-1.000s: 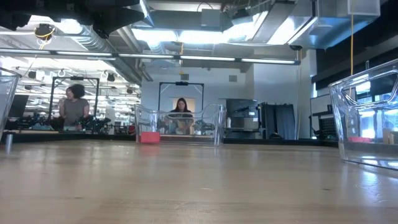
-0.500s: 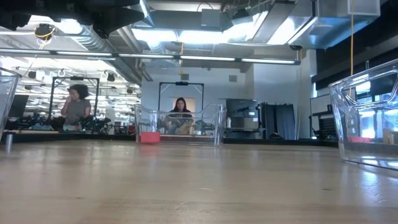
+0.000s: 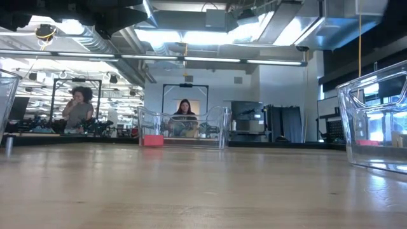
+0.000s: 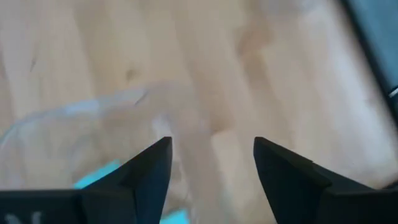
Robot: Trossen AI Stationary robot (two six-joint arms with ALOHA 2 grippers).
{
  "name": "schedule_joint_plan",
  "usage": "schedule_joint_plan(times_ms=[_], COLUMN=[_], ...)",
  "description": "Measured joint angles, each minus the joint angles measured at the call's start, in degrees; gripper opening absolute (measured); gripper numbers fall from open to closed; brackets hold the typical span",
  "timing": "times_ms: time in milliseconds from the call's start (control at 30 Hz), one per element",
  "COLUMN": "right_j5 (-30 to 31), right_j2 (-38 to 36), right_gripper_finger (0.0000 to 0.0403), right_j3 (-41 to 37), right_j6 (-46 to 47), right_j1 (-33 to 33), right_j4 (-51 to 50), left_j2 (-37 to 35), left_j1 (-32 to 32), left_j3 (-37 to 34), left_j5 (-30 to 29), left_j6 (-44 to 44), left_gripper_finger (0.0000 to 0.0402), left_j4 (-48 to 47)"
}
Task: Sort & place blocks by color
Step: Return to Home Position
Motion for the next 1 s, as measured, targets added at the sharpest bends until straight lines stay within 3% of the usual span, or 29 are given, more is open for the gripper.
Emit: schedule_joint_plan(times_ms=[133,267,400,467,567,700,1000], right_j5=[7.7,9.9,7.2,2.2,-7.3,-16.4,-19.0], right_j2=[-5.1,-11.4,-18.7,-22.3,-27.4,-34.2,-46.7], right_gripper_finger=[0.0197,0.0134,0.0043,0.0012,0.0009,0.0004,0.0002], right_j3=[-2.6,-7.8,-15.3,-19.2,-24.2,-29.3,-37.7], right_j6=[-5.7,-18.5,-36.8,-46.7,-57.1,-61.9,-61.0], right_j1=[-3.2,-9.7,-19.5,-25.3,-34.4,-42.3,-45.0], right_j4=[4.2,15.6,33.7,44.4,57.2,65.2,67.7], left_j2=[0.0,-0.1,-0.8,-1.5,-2.4,-3.4,-7.4], left_j1=[0.0,0.0,0.0,0.0,0.0,-0.1,0.0], left_j3=[0.0,0.0,0.0,0.0,0.0,0.0,0.0], left_j5=[0.0,-0.1,-0.4,-0.4,-0.4,-0.4,-0.4], left_j6=[0.0,0.0,0.0,0.0,-0.2,-1.7,-3.4], left_gripper_finger=[0.0236,0.0236,0.0236,0.0236,0.0236,0.0236,0.0228], left_j4=[0.0,0.0,0.1,0.1,0.1,-1.4,-7.7])
